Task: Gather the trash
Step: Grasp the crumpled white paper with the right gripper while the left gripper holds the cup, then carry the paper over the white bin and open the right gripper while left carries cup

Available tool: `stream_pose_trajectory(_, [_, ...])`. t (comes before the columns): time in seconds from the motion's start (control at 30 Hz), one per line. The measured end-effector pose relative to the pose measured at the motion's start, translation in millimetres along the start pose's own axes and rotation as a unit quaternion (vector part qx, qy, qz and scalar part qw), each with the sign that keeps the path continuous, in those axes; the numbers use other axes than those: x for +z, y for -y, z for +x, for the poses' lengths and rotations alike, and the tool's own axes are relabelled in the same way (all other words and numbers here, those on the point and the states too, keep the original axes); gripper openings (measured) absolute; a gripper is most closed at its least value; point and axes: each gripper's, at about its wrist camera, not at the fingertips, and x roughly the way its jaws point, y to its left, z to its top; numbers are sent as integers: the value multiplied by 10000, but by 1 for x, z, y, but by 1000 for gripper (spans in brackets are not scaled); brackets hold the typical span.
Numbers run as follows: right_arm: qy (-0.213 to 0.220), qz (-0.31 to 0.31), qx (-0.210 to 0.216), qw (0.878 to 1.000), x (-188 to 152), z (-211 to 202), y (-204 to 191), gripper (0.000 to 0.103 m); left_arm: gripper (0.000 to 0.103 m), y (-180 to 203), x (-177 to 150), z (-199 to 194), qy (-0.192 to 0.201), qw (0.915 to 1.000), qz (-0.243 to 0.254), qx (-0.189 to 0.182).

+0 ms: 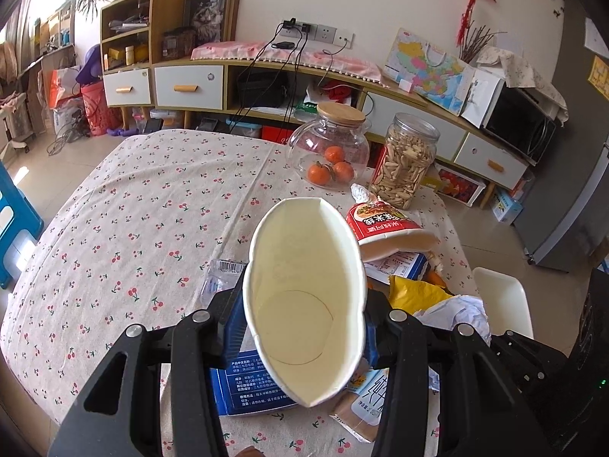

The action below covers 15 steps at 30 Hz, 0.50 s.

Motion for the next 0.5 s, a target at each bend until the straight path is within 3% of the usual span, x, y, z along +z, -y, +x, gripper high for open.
stream_pose_trajectory(0.5, [546, 642, -946, 9919, 8, -43, 77, 19, 47, 31, 1, -3, 245, 9994, 35, -237])
